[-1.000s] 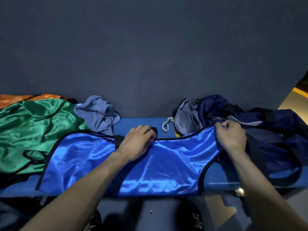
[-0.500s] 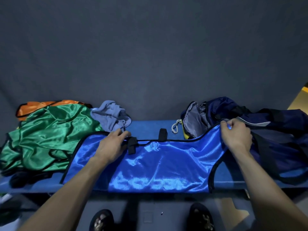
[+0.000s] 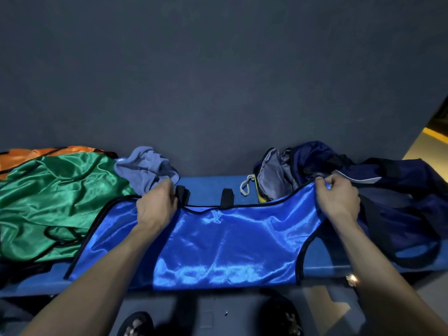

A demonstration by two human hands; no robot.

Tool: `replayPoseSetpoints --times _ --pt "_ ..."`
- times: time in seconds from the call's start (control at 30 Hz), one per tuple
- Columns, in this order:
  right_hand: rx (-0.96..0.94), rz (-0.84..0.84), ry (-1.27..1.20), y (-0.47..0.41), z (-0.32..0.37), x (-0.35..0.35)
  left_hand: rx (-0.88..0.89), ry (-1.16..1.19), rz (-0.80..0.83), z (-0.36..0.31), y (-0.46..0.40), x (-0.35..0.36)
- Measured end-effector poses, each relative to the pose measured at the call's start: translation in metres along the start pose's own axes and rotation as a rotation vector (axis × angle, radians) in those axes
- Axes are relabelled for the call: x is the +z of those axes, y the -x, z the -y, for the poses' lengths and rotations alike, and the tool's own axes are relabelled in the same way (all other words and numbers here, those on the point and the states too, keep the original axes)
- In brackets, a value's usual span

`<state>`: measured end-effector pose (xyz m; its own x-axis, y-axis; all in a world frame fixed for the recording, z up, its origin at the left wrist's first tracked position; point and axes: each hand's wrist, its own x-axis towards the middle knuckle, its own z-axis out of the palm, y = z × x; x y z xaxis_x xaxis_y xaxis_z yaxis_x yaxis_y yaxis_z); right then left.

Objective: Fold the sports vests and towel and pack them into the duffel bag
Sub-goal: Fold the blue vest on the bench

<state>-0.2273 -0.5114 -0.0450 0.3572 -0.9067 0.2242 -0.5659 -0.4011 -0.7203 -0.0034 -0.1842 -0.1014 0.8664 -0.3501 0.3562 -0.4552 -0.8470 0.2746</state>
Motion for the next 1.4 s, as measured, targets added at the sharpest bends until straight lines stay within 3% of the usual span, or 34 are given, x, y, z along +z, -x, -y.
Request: replayPoseSetpoints --times 0.1,0.17,0.23,0.3,0.4,0.53,0.83,1.17,1.4 --pt "0.006 0.006 -0.005 -0.001 0.0 0.0 0.286 0.188 0.01 -0.024 0.013 -0.011" --pt "0.003 0.006 -0.01 -0.002 0.0 0.0 0.512 0.313 0.157 -0.043 0.031 -0.01" --pt "0.004 0.002 -0.014 -0.001 0.0 0.0 0.697 0.3 0.339 -0.052 0.047 0.001" --pt "0.004 -0.005 -0.028 -0.001 -0.001 -0.003 0.793 0.168 0.397 -0.049 0.054 0.018" --pt "0.025 -0.012 -0.061 -0.004 -0.005 -0.012 0.759 0.164 0.424 -0.043 0.06 0.024" --pt "0.064 -0.074 -0.074 -0.014 -0.015 -0.027 0.849 0.171 0.403 -0.062 0.07 0.021" --pt "0.108 -0.148 -0.058 -0.019 -0.021 -0.045 0.731 0.09 0.209 -0.078 0.048 0.036" --pt "0.067 -0.169 -0.011 -0.01 -0.01 -0.049 0.777 -0.187 0.261 -0.093 0.045 0.032" --pt "-0.007 -0.102 -0.172 0.004 0.018 -0.064 0.795 -0.133 0.24 -0.098 0.05 0.023"
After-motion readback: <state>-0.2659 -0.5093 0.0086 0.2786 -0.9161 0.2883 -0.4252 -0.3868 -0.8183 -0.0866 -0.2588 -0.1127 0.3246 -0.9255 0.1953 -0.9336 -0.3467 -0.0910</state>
